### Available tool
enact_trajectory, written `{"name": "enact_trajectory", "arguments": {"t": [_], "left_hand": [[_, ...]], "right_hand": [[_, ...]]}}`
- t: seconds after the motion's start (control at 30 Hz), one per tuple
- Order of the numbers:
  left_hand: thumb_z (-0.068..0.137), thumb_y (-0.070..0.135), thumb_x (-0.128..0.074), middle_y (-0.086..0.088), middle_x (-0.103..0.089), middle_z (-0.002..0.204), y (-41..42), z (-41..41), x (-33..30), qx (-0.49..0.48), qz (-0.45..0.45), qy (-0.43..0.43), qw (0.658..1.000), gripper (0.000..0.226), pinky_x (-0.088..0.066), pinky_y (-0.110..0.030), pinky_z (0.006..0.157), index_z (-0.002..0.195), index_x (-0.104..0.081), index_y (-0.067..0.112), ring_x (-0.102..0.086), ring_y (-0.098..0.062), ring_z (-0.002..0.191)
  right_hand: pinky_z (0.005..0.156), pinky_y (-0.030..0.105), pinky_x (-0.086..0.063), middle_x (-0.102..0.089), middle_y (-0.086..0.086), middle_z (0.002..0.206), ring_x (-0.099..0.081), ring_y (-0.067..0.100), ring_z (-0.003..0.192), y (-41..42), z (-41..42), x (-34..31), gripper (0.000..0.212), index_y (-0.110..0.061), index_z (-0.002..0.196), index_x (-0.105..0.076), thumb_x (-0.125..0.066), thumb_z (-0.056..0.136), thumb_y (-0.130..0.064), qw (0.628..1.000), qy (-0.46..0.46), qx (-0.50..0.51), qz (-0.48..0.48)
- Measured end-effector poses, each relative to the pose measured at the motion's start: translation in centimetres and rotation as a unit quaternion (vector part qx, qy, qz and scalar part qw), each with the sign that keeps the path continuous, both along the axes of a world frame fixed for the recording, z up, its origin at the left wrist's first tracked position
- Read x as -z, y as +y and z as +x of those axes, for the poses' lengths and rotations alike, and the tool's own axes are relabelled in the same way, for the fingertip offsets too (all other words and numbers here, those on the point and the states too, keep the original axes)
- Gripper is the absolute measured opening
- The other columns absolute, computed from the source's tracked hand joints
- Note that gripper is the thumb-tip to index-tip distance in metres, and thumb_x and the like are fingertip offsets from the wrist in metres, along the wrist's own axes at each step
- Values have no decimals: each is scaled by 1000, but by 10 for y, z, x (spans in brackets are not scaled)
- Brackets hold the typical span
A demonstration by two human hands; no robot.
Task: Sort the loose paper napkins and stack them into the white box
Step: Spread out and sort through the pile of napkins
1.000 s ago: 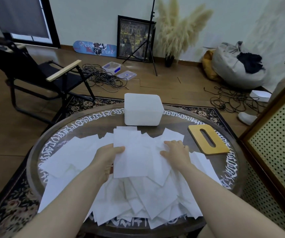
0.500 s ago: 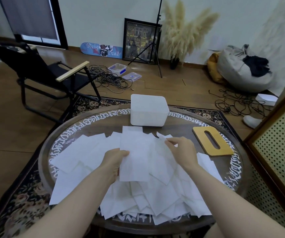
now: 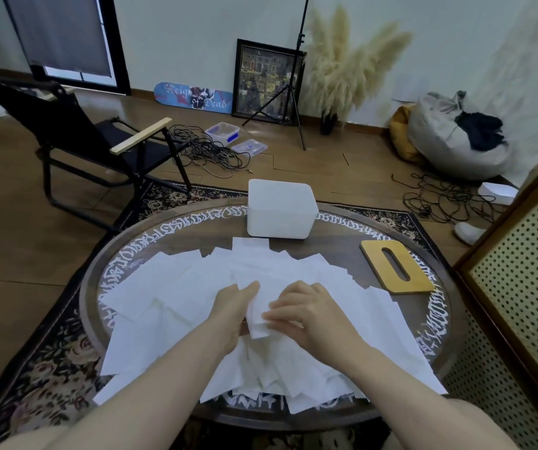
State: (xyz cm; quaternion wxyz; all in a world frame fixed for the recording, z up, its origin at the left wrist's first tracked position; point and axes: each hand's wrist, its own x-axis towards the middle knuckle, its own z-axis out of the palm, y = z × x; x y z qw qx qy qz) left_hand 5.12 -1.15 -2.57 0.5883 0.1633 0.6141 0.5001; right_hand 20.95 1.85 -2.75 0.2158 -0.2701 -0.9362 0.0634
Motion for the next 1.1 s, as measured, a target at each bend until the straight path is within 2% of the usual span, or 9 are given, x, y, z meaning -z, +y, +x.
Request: {"name": "enact_trajectory", "arguments": {"t": [0.1,0.2,0.3,0.33,0.43,0.53,0.83,0.93,1.1], "left_hand": [[91,3,-54,-14,-69,106,-3,-3,-1,1,24,27,999,17,-53,-49,89,105,-63,8,-65,-33,98],[92,5,-55,-8,-71,103,-4,-6,-7,14,59,27,998,18,-54,-45,87,108,-64,10,-67,-29,96],[93,6,-57,-3,-72,99,-4,-6,-12,51,76,30,995,15,-56,-40,80,102,-65,15,-68,-25,93],[92,6,-57,-3,-73,98,-4,-6,-12,62,77,38,994,15,-56,-40,79,100,-66,15,-69,-25,92],[92,7,-58,-8,-73,99,-4,-5,-12,62,79,67,993,12,-53,-46,86,97,-69,11,-68,-26,89],[96,15,-54,-12,-71,96,-3,-4,-11,39,82,69,993,16,-52,-42,82,91,-68,10,-66,-26,82],[98,22,-44,-4,-72,81,-2,3,-15,57,59,33,996,30,-51,-32,64,103,-69,7,-66,-24,75],[95,22,-41,-13,-73,95,-4,6,-18,73,49,12,996,35,-52,-36,72,104,-70,5,-68,-34,90],[92,18,-39,-10,-60,78,-4,7,-18,76,49,3,996,31,-48,-29,58,94,-68,5,-57,-25,65]], "right_hand": [[91,21,-37,-63,-21,113,-48,-4,108,-6,-2,-8,41,-34,109,-70,-60,79,-60,963,115,130,-208],[85,24,-45,-57,-9,121,-56,9,108,-5,0,-18,50,-23,127,-55,-72,83,-36,825,243,284,-424],[73,31,-52,-68,6,102,-64,21,86,0,6,-21,28,-9,103,-63,-74,83,-25,663,293,295,-623],[69,31,-50,-69,8,93,-62,22,77,1,8,-21,24,-4,93,-65,-74,82,-23,659,295,293,-627],[53,19,-36,-61,14,74,-52,16,58,6,8,-19,25,5,78,-60,-72,81,-16,741,296,320,-510],[49,12,-39,-67,15,74,-53,12,54,8,7,-20,17,1,76,-66,-68,85,-14,796,307,327,-407],[45,10,-33,-51,-10,48,-42,7,48,12,10,-22,23,-10,66,-60,-65,88,-10,793,300,261,-462],[47,9,-36,-54,-13,48,-45,1,44,11,9,-19,20,-8,69,-62,-64,89,-9,793,293,256,-468],[47,10,-38,-60,-3,61,-48,-1,46,12,10,-20,12,2,82,-67,-66,88,-8,781,316,257,-474]]}}
